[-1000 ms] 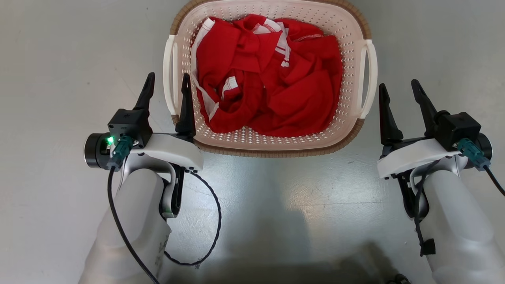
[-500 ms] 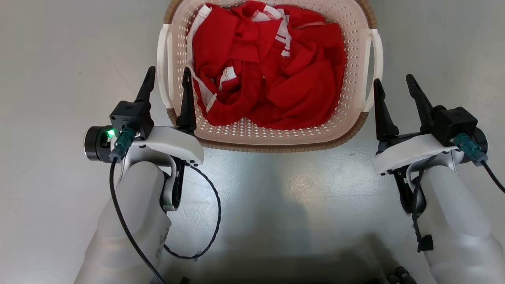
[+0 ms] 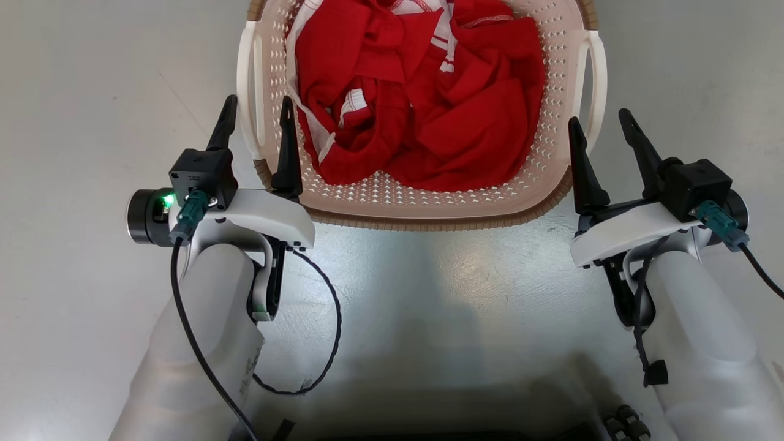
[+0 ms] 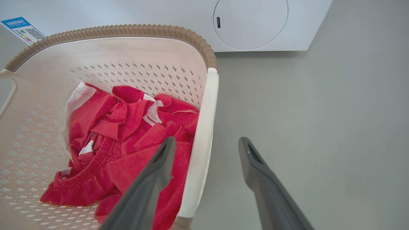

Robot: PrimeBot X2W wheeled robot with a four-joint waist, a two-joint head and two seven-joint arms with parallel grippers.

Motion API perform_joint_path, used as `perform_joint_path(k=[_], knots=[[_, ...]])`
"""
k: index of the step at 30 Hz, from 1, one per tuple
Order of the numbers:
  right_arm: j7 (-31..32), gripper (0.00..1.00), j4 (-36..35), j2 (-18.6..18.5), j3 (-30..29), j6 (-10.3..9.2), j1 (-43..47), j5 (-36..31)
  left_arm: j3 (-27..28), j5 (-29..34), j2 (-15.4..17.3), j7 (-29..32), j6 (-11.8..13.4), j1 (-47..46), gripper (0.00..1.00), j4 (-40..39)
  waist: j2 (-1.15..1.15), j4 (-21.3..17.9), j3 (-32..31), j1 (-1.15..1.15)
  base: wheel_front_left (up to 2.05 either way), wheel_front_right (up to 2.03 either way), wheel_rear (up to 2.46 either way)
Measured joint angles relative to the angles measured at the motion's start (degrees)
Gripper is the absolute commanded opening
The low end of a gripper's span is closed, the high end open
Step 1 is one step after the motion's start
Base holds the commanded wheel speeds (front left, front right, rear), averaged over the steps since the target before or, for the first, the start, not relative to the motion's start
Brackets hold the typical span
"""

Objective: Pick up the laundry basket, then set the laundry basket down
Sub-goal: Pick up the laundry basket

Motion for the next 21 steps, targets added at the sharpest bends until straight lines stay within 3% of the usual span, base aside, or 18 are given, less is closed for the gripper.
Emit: perform_joint_path(k=[21], knots=[[0.0,1.00,0.2,-0.1,2.1,0.00,-1.1,1.2,-0.5,0.1,0.0,0.1,0.6,-0.5,1.00,0.6,0.00,-0.2,1.3,0.00,0.00,0.00,0.00]])
